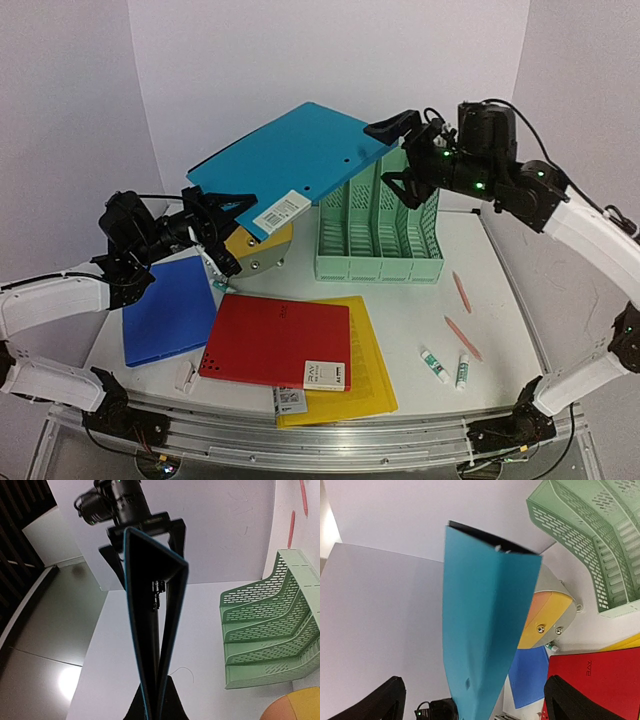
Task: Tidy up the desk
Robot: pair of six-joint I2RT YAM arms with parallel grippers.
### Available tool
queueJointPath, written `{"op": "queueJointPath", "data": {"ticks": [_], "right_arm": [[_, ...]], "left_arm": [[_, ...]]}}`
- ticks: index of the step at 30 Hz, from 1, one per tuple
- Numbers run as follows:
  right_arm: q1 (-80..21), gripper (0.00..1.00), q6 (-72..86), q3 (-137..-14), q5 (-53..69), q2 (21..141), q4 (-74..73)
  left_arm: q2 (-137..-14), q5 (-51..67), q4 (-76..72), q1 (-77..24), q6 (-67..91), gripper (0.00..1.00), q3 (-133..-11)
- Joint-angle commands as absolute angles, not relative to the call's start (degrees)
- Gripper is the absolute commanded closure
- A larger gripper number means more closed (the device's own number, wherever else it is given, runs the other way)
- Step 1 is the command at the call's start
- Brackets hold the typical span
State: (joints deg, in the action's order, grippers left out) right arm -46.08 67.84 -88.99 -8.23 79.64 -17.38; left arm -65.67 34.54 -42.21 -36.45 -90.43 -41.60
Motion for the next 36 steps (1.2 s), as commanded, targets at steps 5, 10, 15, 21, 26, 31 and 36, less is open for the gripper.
{"op": "queueJointPath", "data": {"ticks": [5, 10, 15, 21, 26, 31, 36], "right_arm": [[-43.6, 0.1, 72.6, -94.4, 6.6, 93.4, -1.4], [-43.7, 0.5, 70.3, -93.8, 10.2, 95.2, 9.2], [-43.7, 0.58, 69.7, -91.3, 12.5, 94.2, 16.0], [-44.6, 0.64, 67.5, -95.0, 15.4, 96.9, 16.4], [-44.6, 0.98, 65.3, -93.6, 12.9, 95.6, 16.4], [-44.5, 1.0, 60.0, -92.1, 5.5, 92.5, 15.7], [-43.3, 1.0, 41.3, -102.2, -11.3, 88.5, -3.2]], "left_arm": [[-64.6, 37.0, -53.1, -36.9, -96.7, 1.0, -42.2], [-63.8, 36.1, -50.2, -36.9, -95.9, 1.0, -42.5], [-64.1, 34.0, -48.4, -36.9, -94.7, 1.0, -43.1], [-65.3, 33.9, -49.1, -36.9, -93.4, 1.0, -43.7], [-65.1, 32.8, -48.2, -36.9, -92.1, 1.0, -44.4], [-63.6, 31.8, -41.7, -36.9, -90.0, 0.54, -45.1], [-60.7, 27.8, -30.4, -36.9, -92.6, 0.2, -45.2]]}}
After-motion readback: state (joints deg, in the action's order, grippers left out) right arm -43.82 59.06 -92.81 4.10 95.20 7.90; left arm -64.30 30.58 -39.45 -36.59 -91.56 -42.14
